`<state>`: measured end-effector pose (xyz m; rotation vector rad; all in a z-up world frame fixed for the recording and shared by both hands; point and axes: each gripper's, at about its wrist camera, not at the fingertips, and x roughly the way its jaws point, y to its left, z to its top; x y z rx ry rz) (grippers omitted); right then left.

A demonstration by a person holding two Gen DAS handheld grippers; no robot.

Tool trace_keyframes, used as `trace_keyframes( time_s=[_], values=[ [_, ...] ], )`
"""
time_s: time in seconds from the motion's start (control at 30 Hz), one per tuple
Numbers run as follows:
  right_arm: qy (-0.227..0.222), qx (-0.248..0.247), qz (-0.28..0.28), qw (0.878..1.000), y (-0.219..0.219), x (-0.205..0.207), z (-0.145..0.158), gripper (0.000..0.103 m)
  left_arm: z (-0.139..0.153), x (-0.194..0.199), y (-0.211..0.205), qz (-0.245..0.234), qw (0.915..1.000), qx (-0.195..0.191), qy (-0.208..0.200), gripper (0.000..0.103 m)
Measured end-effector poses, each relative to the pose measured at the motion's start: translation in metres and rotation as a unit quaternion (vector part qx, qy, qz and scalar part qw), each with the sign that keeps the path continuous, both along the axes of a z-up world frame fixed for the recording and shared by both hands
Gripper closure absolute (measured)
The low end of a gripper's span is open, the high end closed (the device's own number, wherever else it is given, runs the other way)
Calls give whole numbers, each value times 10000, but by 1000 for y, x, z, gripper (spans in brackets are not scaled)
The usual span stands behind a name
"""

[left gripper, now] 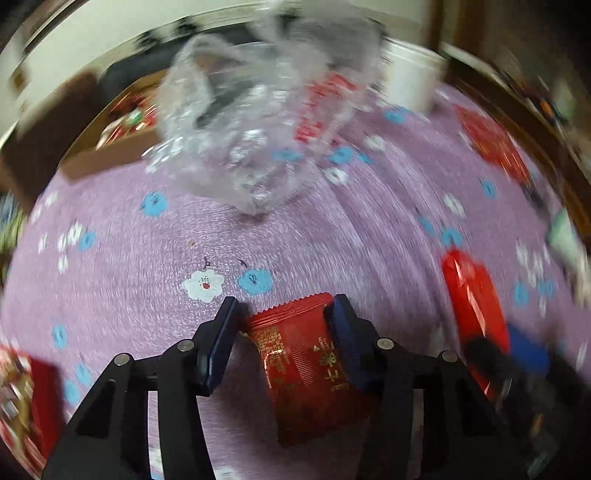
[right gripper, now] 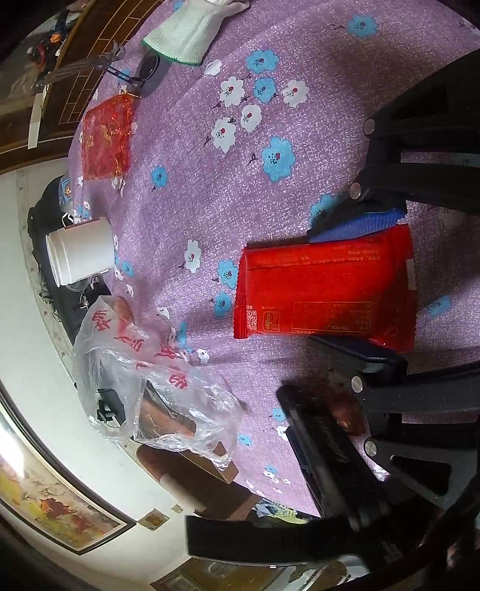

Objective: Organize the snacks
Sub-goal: 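Close the left gripper on the small red packet while the right holds the long packet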

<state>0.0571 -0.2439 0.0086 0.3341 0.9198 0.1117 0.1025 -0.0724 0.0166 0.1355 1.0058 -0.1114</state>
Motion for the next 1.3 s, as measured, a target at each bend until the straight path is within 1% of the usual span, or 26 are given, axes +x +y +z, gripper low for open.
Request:
trace_keyframes(
  time_s=[0.07, 0.13, 0.2, 0.3, 0.4, 0.43, 0.47, 0.53, 0.57, 0.67, 0.77, 0.93, 1.0, 1.03, 1.1, 1.17, 1.2, 1.23, 1.3],
  values=[
    [3, 3, 0, 10000, 0, 0, 0, 52, 1, -10, 0, -357, 9991, 220, 112, 53],
    [1, -9, 9, 10000, 0, 0, 0, 52, 1, -24, 3, -622, 9974, 304, 191, 53],
    [2, -14, 12, 10000, 0, -1, 0, 52, 2, -41, 9, -775, 9962, 340, 200, 53],
    [-9, -88, 29, 10000, 2, -1, 0, 52, 0, -67, 18, -868, 9957, 182, 250, 53],
    [-20, -165, 44, 9999, 5, 0, 0, 52, -1, -82, 26, -801, 9965, 110, 200, 52],
    [-25, -194, 51, 9998, 6, 0, 0, 52, -2, -83, 27, -748, 9970, 101, 180, 48],
    [-32, -220, 55, 9997, 6, 0, -1, 52, -1, -86, 26, -693, 9974, 155, 156, 35],
    [-55, -288, 66, 9995, 8, -1, -1, 51, -3, -88, 23, -517, 9979, 384, 80, 20],
    [-64, -336, 75, 9994, 9, -1, -1, 51, -3, -89, 23, -473, 9981, 396, 43, 20],
    [-90, -525, 119, 9985, 14, -1, -1, 49, -2, -95, 28, -374, 9989, 273, 56, 20],
    [-122, -754, 157, 9970, 20, 0, -2, 49, -4, -103, 33, -257, 9996, 39, 63, 20],
    [-165, -1002, 197, 9946, 26, 1, -3, 48, -6, -104, 36, -282, 9993, -211, -87, 20],
    [-188, -1043, 205, 9942, 26, 1, -4, 48, -6, -108, 34, -407, 9986, -208, -254, 25],
    [-189, -1058, 204, 9940, 27, 1, -4, 49, -6, -110, 33, -481, 9980, -244, -330, 31],
    [-192, -1071, 183, 9939, 26, 1, -4, 51, -6, -114, 31, -549, 9972, -277, -416, 37],
    [-193, -1097, 181, 9936, 26, 1, -4, 51, -4, -116, 27, -652, 9964, -293, -464, 55],
    [-192, -1114, 178, 9934, 26, 1, -4, 51, -4, -117, 25, -708, 9959, -301, -482, 59],
    [-191, -1147, 174, 9931, 27, 1, -4, 51, -3, -118, 23, -766, 9954, -263, -511, 62],
    [-185, -1210, 165, 9923, 28, 0, -3, 51, -3, -121, 20, -868, 9943, -179, -588, 64]
  ],
)
